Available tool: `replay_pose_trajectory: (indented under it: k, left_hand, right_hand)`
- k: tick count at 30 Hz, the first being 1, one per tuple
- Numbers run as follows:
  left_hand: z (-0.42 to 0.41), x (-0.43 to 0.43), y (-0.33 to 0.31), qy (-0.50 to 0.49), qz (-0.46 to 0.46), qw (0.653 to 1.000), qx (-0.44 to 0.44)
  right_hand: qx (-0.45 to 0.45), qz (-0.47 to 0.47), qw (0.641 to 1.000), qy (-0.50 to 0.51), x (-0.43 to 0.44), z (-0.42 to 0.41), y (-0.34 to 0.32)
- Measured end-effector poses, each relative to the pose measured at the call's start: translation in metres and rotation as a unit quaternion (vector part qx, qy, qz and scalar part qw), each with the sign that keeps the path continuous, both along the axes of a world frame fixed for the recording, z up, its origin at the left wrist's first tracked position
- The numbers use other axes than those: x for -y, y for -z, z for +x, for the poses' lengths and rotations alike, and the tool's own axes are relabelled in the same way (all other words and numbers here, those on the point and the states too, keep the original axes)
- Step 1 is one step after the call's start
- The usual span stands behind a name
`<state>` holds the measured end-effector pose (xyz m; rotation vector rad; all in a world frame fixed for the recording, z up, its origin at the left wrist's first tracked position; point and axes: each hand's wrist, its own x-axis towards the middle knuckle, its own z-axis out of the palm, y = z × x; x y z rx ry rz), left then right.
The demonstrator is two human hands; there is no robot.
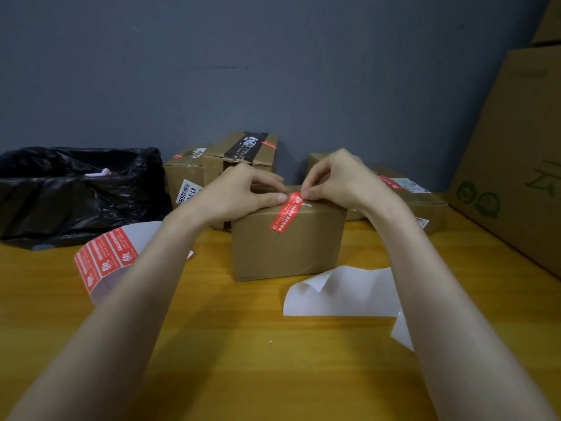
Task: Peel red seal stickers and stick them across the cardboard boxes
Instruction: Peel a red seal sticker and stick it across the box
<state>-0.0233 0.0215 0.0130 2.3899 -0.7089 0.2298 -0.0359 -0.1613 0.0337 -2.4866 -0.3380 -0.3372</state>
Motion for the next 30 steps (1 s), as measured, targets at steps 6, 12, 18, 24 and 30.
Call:
replay_pose_trajectory:
  k: [6, 12, 18, 24, 30]
  left_hand:
    - [0.001, -0.0036, 0.0019, 0.014, 0.042, 0.998, -0.035]
    - [0.0024, -0.0026, 0.0046, 0.012, 0.039, 0.998, -0.048]
    - [0.0024, -0.0034, 0.0046, 0.02, 0.029, 0.997, -0.062]
    - [0.0027, -0.0027, 0.0044, 0.011, 0.019, 0.997, -0.071]
    - [0.001, -0.0041, 0.0024, 0.025, 0.028, 0.995, -0.094]
  right_hand:
    - [-0.004, -0.083, 0.996, -0.015, -0.0014, -0.001, -0.0024]
    - [-0.002, -0.116, 0.993, -0.028, -0.0014, -0.0009, -0.0029]
    - [-0.008, -0.095, 0.995, -0.034, -0.0015, -0.0009, -0.003]
    - [-0.008, 0.028, 0.999, -0.012, -0.0022, 0.0022, 0.0002]
    - [-0.034, 0.065, 0.997, -0.021, -0.002, 0.0027, 0.0021]
